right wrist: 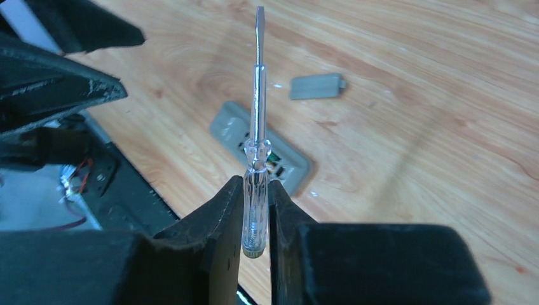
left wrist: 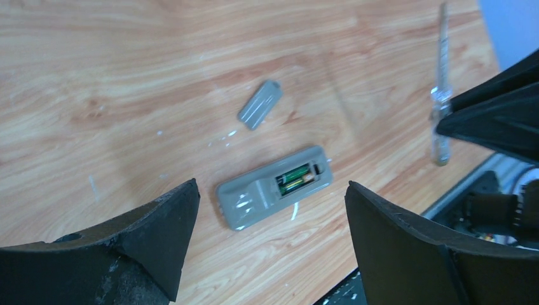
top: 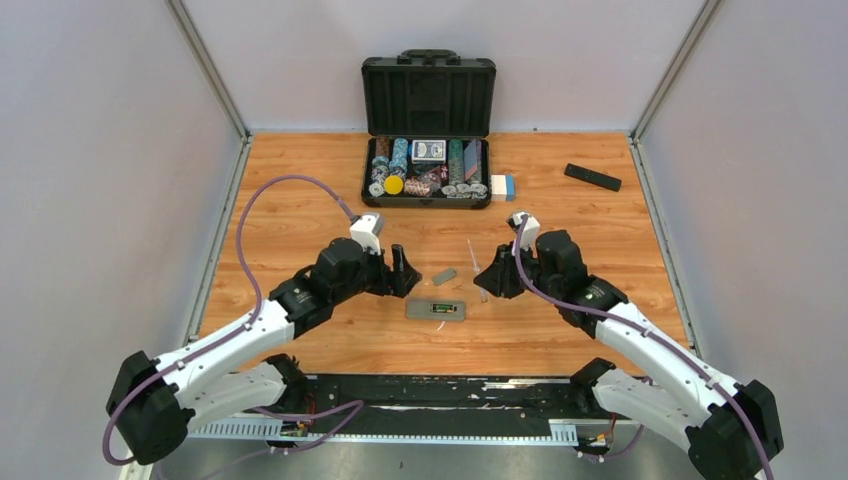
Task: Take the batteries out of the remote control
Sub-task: Pick up the screwdriver from the center of the board, then adjust the screwdriver.
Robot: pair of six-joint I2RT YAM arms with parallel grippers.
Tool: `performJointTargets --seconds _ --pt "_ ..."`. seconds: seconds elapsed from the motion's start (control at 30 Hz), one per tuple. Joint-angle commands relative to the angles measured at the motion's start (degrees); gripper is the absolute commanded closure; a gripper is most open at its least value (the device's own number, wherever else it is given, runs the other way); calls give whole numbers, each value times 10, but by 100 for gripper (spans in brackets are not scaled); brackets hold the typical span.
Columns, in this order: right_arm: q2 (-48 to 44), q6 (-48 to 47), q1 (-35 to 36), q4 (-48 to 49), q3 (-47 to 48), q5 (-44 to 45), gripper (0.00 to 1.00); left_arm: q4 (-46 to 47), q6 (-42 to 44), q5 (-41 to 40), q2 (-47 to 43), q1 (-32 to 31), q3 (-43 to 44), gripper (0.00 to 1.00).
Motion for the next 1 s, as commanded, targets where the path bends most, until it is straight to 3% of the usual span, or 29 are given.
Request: performJointTargets --seconds 0.0,0.17,0.3,0.57,0.73,0.97 --pt "-5 -22 2 76 -4 -126 100 97 13 114 -27 41 0 8" --pt "25 -14 2 101 0 -211 100 179 -33 235 -43 93 -22 13" --pt "48 -5 4 105 8 -212 100 182 -64 258 -30 96 -12 19" --pt "80 -103 115 24 73 28 100 159 -155 283 61 95 28 16" --pt "120 -139 187 -11 111 137 100 58 -131 245 86 94 66 14" --pt "151 -181 259 -5 125 243 100 51 -129 245 90 90 70 19"
